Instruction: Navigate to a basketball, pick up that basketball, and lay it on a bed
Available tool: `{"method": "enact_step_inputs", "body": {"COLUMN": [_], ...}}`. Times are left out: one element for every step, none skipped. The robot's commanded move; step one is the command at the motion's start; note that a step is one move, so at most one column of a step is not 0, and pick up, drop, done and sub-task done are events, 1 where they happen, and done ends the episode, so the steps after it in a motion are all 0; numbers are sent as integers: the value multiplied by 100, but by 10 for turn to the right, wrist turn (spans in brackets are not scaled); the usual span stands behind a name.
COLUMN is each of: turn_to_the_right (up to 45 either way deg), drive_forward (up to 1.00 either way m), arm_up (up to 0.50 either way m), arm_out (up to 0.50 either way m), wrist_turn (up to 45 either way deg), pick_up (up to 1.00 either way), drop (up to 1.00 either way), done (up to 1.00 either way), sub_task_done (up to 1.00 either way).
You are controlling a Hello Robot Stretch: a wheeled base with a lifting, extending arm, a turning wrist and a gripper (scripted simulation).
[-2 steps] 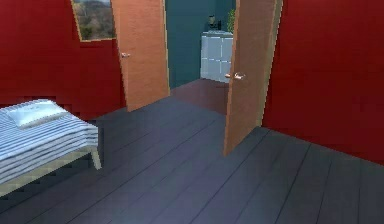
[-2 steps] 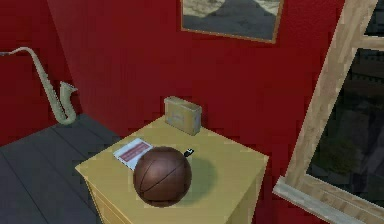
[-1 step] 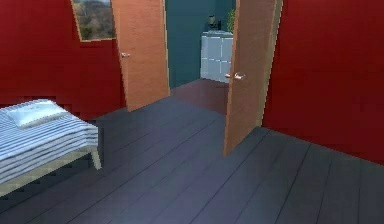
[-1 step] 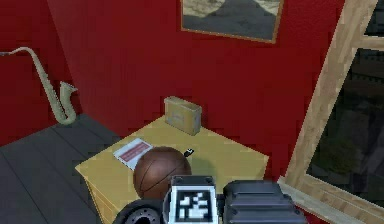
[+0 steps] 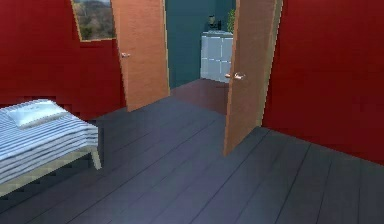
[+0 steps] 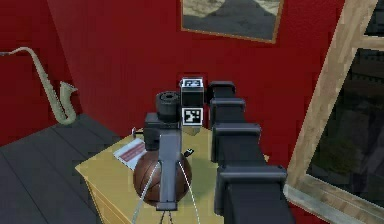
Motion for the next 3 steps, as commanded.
{"method": "enact_step_inputs", "body": {"turn_to_the_right": [0, 0, 0], "drive_forward": [0, 0, 0], "arm_up": [0, 0, 0], "arm_out": [0, 0, 0], "wrist_turn": [450, 450, 450], "pick_up": [0, 0, 0], "drop": [0, 0, 0], "done": [0, 0, 0], "sub_task_done": [0, 0, 0]}}
